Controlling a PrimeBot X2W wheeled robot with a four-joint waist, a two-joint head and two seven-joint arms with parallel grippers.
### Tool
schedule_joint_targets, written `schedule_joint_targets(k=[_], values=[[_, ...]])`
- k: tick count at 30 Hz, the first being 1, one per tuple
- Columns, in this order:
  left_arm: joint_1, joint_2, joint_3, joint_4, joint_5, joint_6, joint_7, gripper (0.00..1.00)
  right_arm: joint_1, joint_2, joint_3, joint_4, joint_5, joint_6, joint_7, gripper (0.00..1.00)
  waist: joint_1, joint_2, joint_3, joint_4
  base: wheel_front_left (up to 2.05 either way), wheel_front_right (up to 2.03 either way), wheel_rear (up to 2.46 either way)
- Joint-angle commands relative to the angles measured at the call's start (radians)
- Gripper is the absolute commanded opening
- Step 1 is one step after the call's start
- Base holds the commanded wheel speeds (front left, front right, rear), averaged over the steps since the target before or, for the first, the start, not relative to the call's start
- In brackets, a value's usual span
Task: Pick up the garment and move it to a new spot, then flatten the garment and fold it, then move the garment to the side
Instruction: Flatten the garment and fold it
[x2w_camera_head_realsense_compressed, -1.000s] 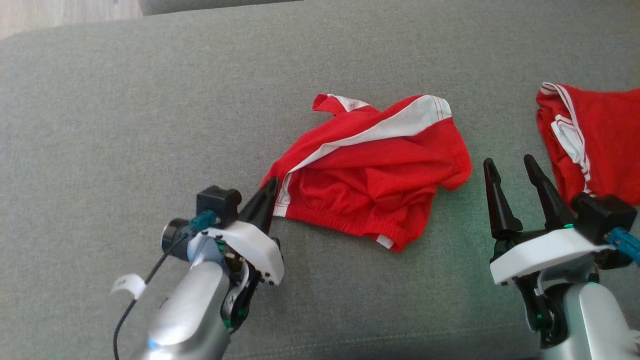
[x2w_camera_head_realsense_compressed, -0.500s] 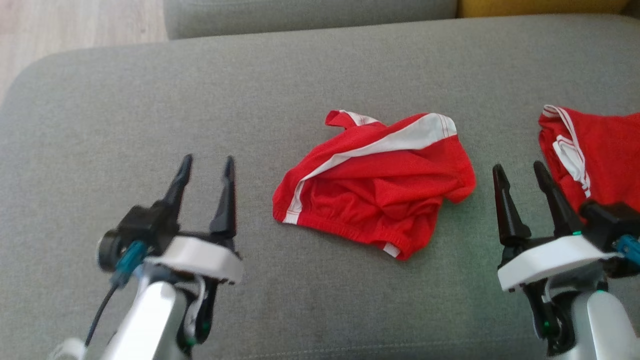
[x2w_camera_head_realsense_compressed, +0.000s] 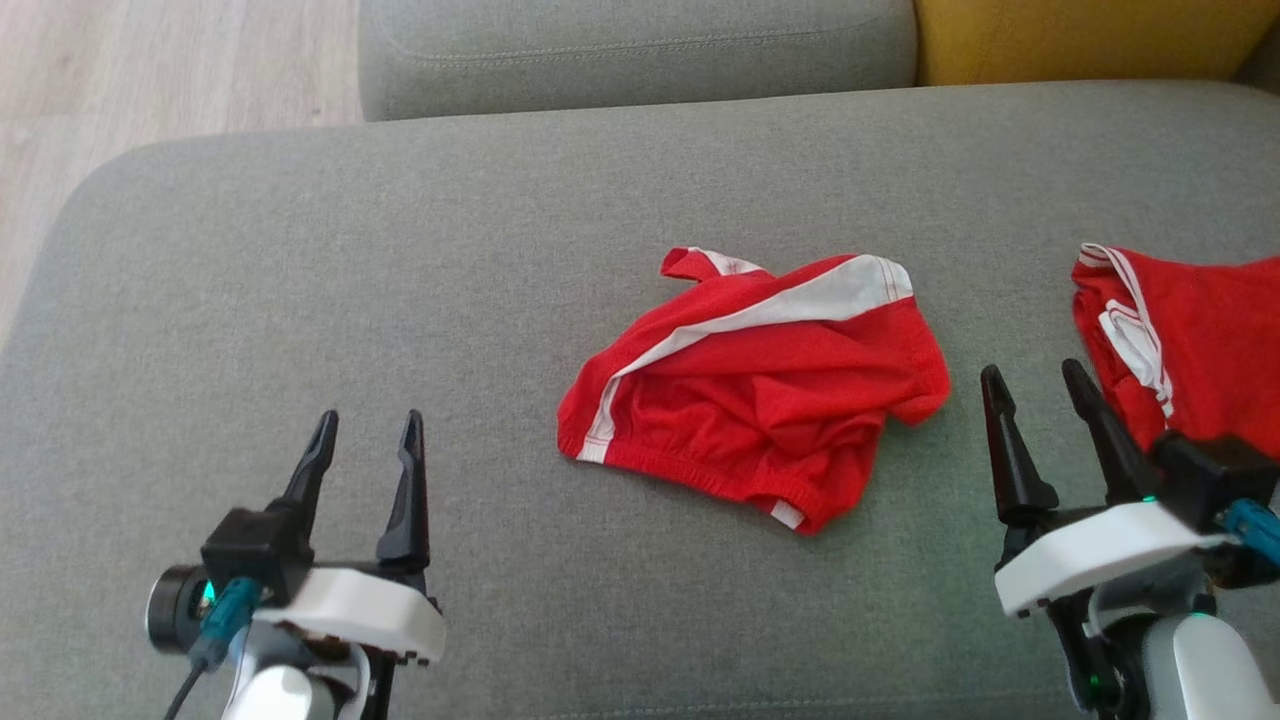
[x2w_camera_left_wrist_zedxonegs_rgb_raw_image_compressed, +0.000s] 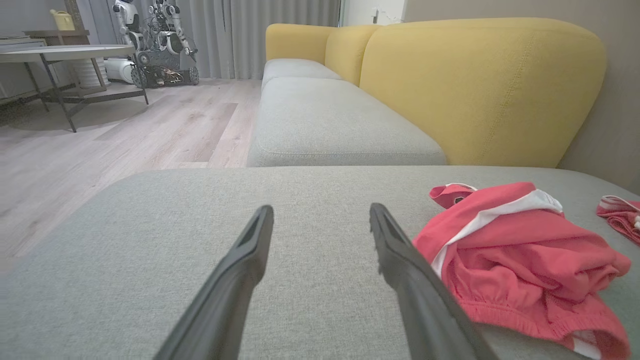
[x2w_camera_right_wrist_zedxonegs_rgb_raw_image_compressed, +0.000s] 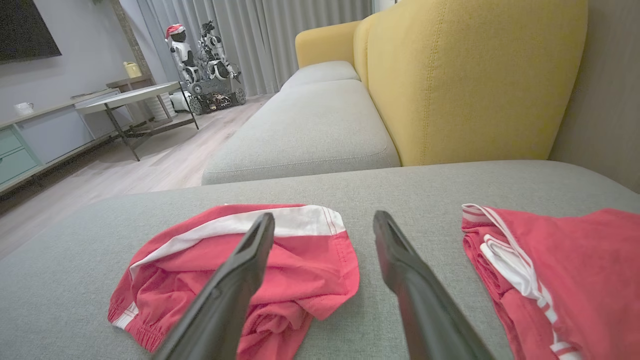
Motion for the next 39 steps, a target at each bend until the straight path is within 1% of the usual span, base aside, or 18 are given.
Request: schedule_joint_targets(k=[1,14,20,24,25,31,34,39], values=[[-0.029,0.023,0.042,-0.043,-0.005,0.006,0.003,1.0,-0.021,-0.004,0.028,-0.043,-0.005,-0.001,0.003,1.0,0.0,0.0,-0.001,0.0,0.0,0.0,0.0],[-0.028,0.02,0.035,-0.04,-0.018,0.012,0.014,1.0,-0.019,-0.005,0.03,-0.061,-0.004,-0.001,0.011,1.0,0.0,0.0,0.0,0.0,0.0,0.0,0.0],[-0.061,0.003,0.003,-0.019,-0.021,-0.01,0.024,1.0,-0.029,-0.005,0.034,-0.069,-0.002,-0.001,0.013,1.0,0.0,0.0,0.022,-0.001,0.0,0.0,0.0],[-0.143,-0.044,-0.081,0.032,-0.012,-0.066,0.055,1.0,-0.049,-0.006,0.043,-0.074,0.004,-0.001,0.014,1.0,0.0,0.0,0.064,-0.015,0.0,0.0,0.0],[-0.143,-0.044,-0.081,0.032,-0.012,-0.066,0.055,1.0,-0.049,-0.006,0.043,-0.074,0.004,-0.001,0.014,1.0,0.0,0.0,0.064,-0.015,0.0,0.0,0.0],[-0.237,-0.099,-0.173,0.164,-0.009,-0.137,0.115,1.0,-0.071,-0.008,0.052,-0.068,0.009,-0.001,0.011,1.0,0.0,0.0,0.109,-0.047,0.0,0.0,0.0],[-0.274,-0.115,-0.191,0.243,-0.014,-0.154,0.144,1.0,-0.079,-0.008,0.051,-0.064,0.009,-0.001,0.008,1.0,0.0,0.0,0.128,-0.062,0.0,0.0,0.0],[-0.328,-0.125,-0.179,0.369,-0.04,-0.166,0.172,1.0,-0.091,-0.008,0.049,-0.057,0.011,-0.001,0.003,1.0,0.0,0.0,0.154,-0.082,0.0,0.0,0.0]])
